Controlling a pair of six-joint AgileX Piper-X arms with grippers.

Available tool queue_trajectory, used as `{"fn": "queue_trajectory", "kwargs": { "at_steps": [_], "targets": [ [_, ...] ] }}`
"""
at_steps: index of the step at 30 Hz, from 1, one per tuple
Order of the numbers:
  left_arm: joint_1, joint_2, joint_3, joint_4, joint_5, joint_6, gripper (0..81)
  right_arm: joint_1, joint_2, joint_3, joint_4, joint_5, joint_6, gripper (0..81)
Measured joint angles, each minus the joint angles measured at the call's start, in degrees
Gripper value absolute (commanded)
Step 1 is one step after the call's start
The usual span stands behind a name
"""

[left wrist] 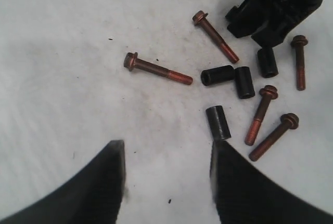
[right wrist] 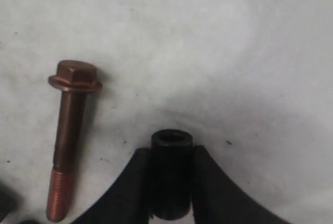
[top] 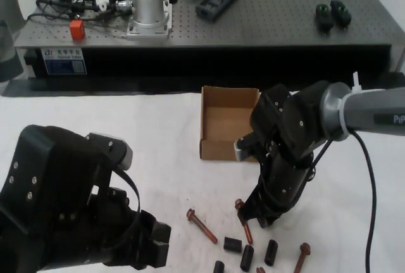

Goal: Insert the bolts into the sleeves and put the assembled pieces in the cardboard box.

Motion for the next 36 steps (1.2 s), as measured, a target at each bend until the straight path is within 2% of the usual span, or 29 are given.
{"fn": "queue_trajectory", "kwargs": {
  "at_steps": [8, 9, 11, 16, 19, 24, 30, 35, 36],
  "targets": [
    [-2.93, 3.08, -3.87, 1.61, 1.30, 3.15, 37.5, 0.00, -0.07, -0.14, -0.21, -0.15, -2.40, 0.2],
    [-4.90, 6.21, -6.98, 2.77, 1.30, 3.40, 37.5, -0.17, -0.48, -0.14, -0.21, -0.15, -2.40, 0.2],
    [-5.96, 7.81, -8.39, 3.13, 1.07, 3.43, 37.5, -1.48, -3.58, 0.05, 0.19, -0.47, -2.30, 0.2],
    [-8.91, 16.88, -15.81, 6.09, -2.11, 3.58, 37.5, -5.57, -15.30, 0.72, 3.72, -0.71, -0.53, 0.2],
    [-9.17, 23.99, -20.19, 8.78, -2.75, 4.24, 37.5, -9.94, -29.40, 5.99, 7.53, -0.71, 0.39, 0.2],
    [-10.12, 31.92, -30.17, 17.33, -2.65, 10.55, 37.5, -12.29, -40.69, 13.37, 9.85, -0.71, 0.45, 0.2],
    [-16.00, 39.38, -37.91, 22.24, -2.65, 14.11, 37.5, -14.85, -49.63, 20.38, 11.53, -0.71, 2.53, 0.2],
    [-23.06, 46.24, -48.94, 22.91, -2.56, 9.63, 37.5, -20.41, -55.48, 27.16, 15.09, 0.70, 3.00, 0.2],
    [-23.24, 46.50, -49.23, 23.01, -2.51, 9.63, 37.5, -20.61, -55.66, 27.16, 15.10, 0.70, 3.00, 0.2]
  ]
}}
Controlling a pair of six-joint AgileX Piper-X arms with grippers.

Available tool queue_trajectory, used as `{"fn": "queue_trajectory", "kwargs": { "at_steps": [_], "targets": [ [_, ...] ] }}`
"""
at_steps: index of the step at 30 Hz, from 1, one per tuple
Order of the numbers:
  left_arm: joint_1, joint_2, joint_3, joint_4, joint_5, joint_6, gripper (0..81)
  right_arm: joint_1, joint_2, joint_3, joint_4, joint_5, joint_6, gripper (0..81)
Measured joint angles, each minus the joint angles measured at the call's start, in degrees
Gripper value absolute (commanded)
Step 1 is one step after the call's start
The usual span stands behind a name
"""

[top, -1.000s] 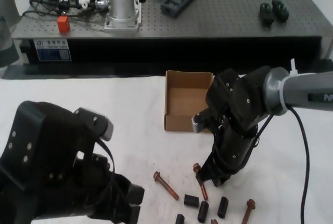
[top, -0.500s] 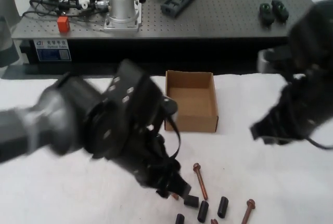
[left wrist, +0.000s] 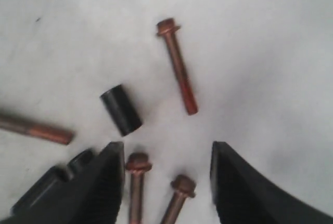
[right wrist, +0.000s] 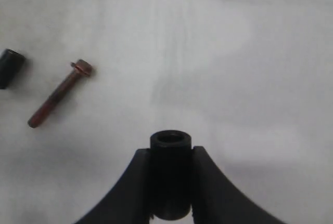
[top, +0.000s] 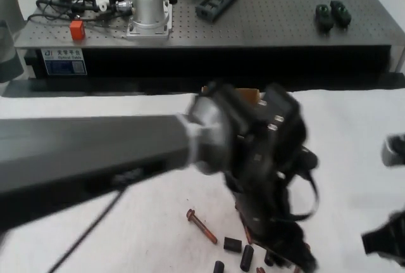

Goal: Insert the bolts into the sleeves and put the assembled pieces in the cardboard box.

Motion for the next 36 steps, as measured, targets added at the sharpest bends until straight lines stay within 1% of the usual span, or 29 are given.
{"fn": "queue_trajectory", "kwargs": {
  "at_steps": [1, 3, 5, 6, 8, 11, 16, 17, 19, 22, 24, 25, 27, 30, 31, 32, 33, 34, 36],
  "targets": [
    [-1.78, 4.34, -4.37, 0.71, -0.02, -0.63, 37.5, -1.75, -2.02, 1.45, 0.96, 0.15, 0.00, 0.2],
    [-2.16, 5.89, -5.92, 1.05, -0.02, -1.18, 37.5, -2.91, -3.12, 2.01, 1.49, 0.25, 0.00, 0.2],
    [-2.64, 10.12, -10.30, 2.70, -0.74, -2.85, 37.5, -4.52, -5.09, 2.41, 2.20, 0.29, 0.00, 0.2],
    [-2.62, 12.68, -12.63, 3.56, -1.37, -4.18, 37.5, -4.52, -5.28, 2.45, 2.30, 0.29, 0.00, 0.2],
    [-2.62, 13.91, -13.75, 3.98, -1.52, -4.63, 37.5, -5.90, -7.02, 2.45, 2.88, 0.29, 0.00, 0.2],
    [-2.62, 17.05, -16.44, 4.26, -1.79, -5.62, 37.5, -7.08, -9.06, 2.45, 3.01, 0.16, 0.00, 0.2],
    [-2.74, 20.10, -19.29, 4.54, -1.75, -6.25, 36.3, -7.33, -10.25, 2.45, 3.16, -0.08, 0.00, 0.2],
    [-2.90, 20.47, -19.56, 4.82, -1.95, -6.25, 34.4, -7.33, -10.25, 2.45, 3.15, -0.11, 0.00, 0.2],
    [-2.89, 20.48, -19.85, 5.21, -1.97, -6.25, 27.5, -7.33, -10.25, 2.45, 3.28, -0.09, 0.00, 0.2],
    [-2.89, 21.00, -20.24, 5.93, -2.62, -6.25, 14.3, -7.33, -10.25, 2.45, 3.42, -0.09, 0.00, 0.2],
    [-2.89, 21.11, -20.37, 6.03, -2.81, -6.25, 4.0, -7.33, -10.25, 2.45, 3.42, -0.09, 0.00, 0.2],
    [-2.89, 21.12, -20.34, 6.01, -2.91, -6.25, 0.4, -7.33, -10.25, 2.45, 3.42, -0.09, 0.00, 0.2],
    [-2.89, 21.28, -20.43, 5.78, -3.05, -6.02, 0.4, -7.33, -10.25, 2.45, 3.42, -0.49, 0.00, 0.2],
    [-3.06, 21.28, -20.43, 5.30, -3.05, -6.05, 0.6, -7.33, -10.25, 2.57, 3.06, -3.94, 0.00, 0.2],
    [-3.06, 21.28, -20.64, 5.32, -3.05, -6.05, 0.6, -7.33, -10.25, 2.73, 2.30, -8.16, 0.00, 0.2],
    [-3.06, 21.28, -20.74, 5.32, -3.05, -6.05, 0.6, -7.33, -10.25, 2.99, 1.72, -10.29, 0.00, 0.2],
    [-3.06, 21.18, -20.83, 5.32, -3.05, -6.05, 0.6, -7.33, -10.25, 3.06, 1.62, -10.83, 0.00, 0.2],
    [-3.06, 20.78, -20.80, 5.67, -3.44, -6.05, 0.6, -7.33, -10.25, 3.53, 0.72, -13.49, 0.58, 0.2],
    [-2.51, 18.85, -20.08, 6.60, -4.49, -6.20, 0.6, -7.33, -10.25, 5.47, -2.63, -20.79, 2.50, 0.2]
  ]
}}
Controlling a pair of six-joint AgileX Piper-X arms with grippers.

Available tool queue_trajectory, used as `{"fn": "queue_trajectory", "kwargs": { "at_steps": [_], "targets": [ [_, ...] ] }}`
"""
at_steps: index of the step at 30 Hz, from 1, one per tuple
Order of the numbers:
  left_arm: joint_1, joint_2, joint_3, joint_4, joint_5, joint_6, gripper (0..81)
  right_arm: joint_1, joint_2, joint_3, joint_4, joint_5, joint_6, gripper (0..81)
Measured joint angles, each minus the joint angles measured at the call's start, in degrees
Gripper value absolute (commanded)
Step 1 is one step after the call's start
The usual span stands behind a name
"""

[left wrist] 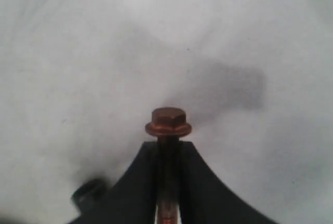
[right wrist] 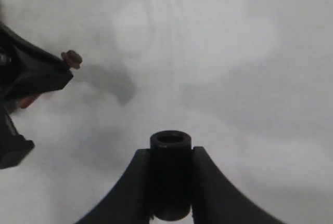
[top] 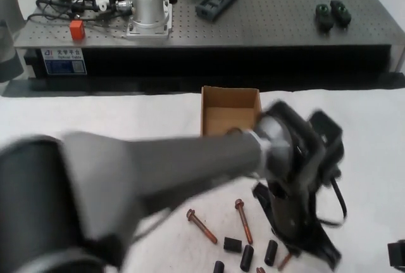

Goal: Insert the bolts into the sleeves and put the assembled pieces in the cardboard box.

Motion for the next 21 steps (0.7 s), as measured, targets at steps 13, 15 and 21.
{"fn": "queue_trajectory", "kwargs": {
  "at_steps": [13, 15, 21],
  "targets": [
    [15.67, -44.44, 45.20, -51.91, 17.55, -17.94, 0.6, 11.27, 0.00, 13.58, -43.99, -27.56, 24.35, 0.2],
    [15.87, -45.61, 49.33, -60.64, 22.63, -25.66, 0.6, 13.39, 0.00, 14.13, -48.80, -27.46, 26.72, 0.2],
    [15.84, -46.11, 52.30, -69.49, 28.93, -33.56, 0.6, 21.47, 1.03, 14.43, -63.46, -24.90, 31.33, 0.2]
  ]
}}
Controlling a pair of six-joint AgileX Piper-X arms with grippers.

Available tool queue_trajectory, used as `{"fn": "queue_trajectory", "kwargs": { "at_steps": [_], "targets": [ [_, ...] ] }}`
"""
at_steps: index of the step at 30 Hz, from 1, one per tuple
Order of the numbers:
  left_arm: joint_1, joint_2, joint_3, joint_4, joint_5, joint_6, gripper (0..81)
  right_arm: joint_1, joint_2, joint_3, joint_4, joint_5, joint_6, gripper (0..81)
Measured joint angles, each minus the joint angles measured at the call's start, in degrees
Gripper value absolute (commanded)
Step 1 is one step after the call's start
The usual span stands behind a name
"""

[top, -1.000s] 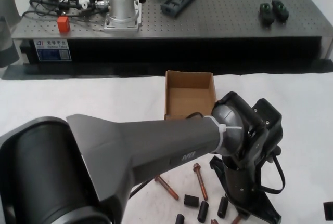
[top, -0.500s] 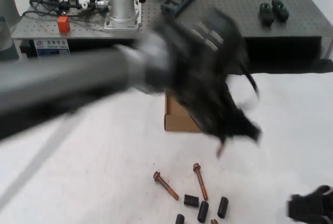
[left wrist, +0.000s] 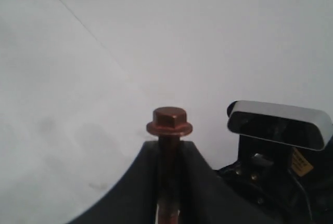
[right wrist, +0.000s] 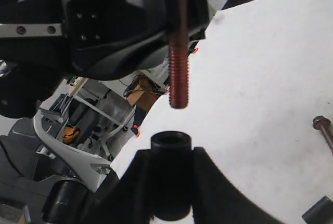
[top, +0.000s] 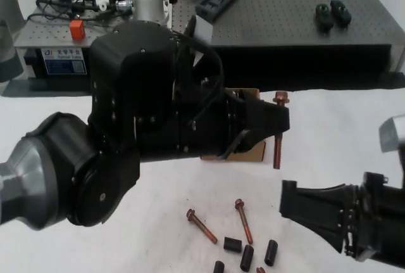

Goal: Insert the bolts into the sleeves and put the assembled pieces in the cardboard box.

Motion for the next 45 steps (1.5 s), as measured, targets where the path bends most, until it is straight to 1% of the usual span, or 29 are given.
{"fn": "queue_trajectory", "kwargs": {
  "at_steps": [2, 6, 15, 22, 23, 24, 25, 26, 27, 28, 29, 30, 31, 33, 34, 36, 37, 39, 40, 42, 45],
  "targets": [
    [0.00, 0.00, 0.00, -0.33, 0.53, -0.08, 0.6, 1.78, 1.31, 0.00, -2.50, 0.63, 0.35, 0.2],
    [0.00, 0.00, 0.00, -0.33, 1.25, -0.08, 0.6, 2.99, 4.33, 0.00, -4.68, 1.19, 0.65, 0.2],
    [0.00, 0.00, 0.00, -0.73, 1.62, -0.08, 0.6, 3.11, 5.97, 0.00, -13.21, 3.33, 0.65, 0.2],
    [0.15, 0.00, 0.00, -0.73, 4.78, -0.08, 0.1, 3.11, 5.97, 0.00, -16.77, 5.94, 0.65, 0.2],
    [0.12, 0.00, 0.00, -0.73, 4.79, -0.08, 2.5, 3.11, 5.97, 0.00, -17.30, 6.56, 0.65, 0.2],
    [0.12, 0.00, 0.00, -0.95, 4.96, 0.09, 7.8, 3.11, 5.97, 0.00, -17.30, 6.65, 0.65, 0.2],
    [0.12, 0.00, 0.00, -0.99, 4.99, 0.12, 16.6, 3.11, 5.97, 0.00, -17.85, 7.30, 0.54, 0.2],
    [0.25, 0.00, 0.00, -1.16, 5.20, 0.44, 28.4, 3.11, 5.97, 0.00, -18.39, 8.49, -0.17, 0.2],
    [0.25, 0.00, 0.00, -1.19, 5.41, 0.89, 41.9, 2.90, 5.97, 0.00, -18.39, 9.54, -1.07, 0.2],
    [0.25, 0.00, 0.00, -1.17, 5.80, 1.61, 51.2, 2.52, 6.17, 0.00, -18.52, 10.76, -1.90, 0.2],
    [0.25, 0.00, 0.00, -1.42, 6.08, 2.47, 57.1, 1.90, 6.25, -0.39, -18.81, 12.55, -2.87, 0.2],
    [0.25, -0.21, 0.00, -1.40, 6.18, 2.98, 56.5, 1.13, 6.22, -0.79, -18.80, 14.93, -4.12, 0.2],
    [0.25, -0.30, 0.00, -1.24, 6.17, 3.12, 53.8, 1.13, 6.22, -0.86, -18.80, 15.32, -4.32, 0.2],
    [0.25, -0.40, 0.00, -1.04, 6.17, 3.11, 44.5, -0.54, 6.70, -2.14, -18.80, 18.41, -7.51, 0.2],
    [0.25, -0.57, 0.00, -0.89, 5.99, 3.11, 40.2, -0.74, 6.76, -2.14, -18.80, 18.69, -7.51, 0.2],
    [0.67, -1.17, 0.00, 0.24, 5.11, 3.68, 32.1, -2.61, 8.57, -4.80, -17.81, 20.37, -10.78, 0.2],
    [0.99, -1.70, 0.23, 1.37, 4.14, 4.43, 29.1, -2.81, 8.59, -5.11, -17.64, 20.50, -11.07, 0.2],
    [1.90, -3.40, 1.20, 4.68, 0.28, 6.34, 22.3, -4.58, 12.81, -9.33, -14.79, 21.41, -13.91, 0.2],
    [2.47, -4.50, 2.03, 6.55, -2.31, 7.15, 20.0, -4.74, 12.84, -9.84, -14.42, 21.44, -14.21, 0.2],
    [3.65, -7.13, 4.75, 9.96, -7.27, 7.94, 14.7, -5.62, 18.62, -12.28, -12.45, 21.73, -15.50, 0.2],
    [4.49, -12.74, 10.27, 12.71, -13.80, 9.35, 7.1, -6.03, 29.41, -21.26, -6.47, 23.78, -19.41, 0.2]
  ]
}}
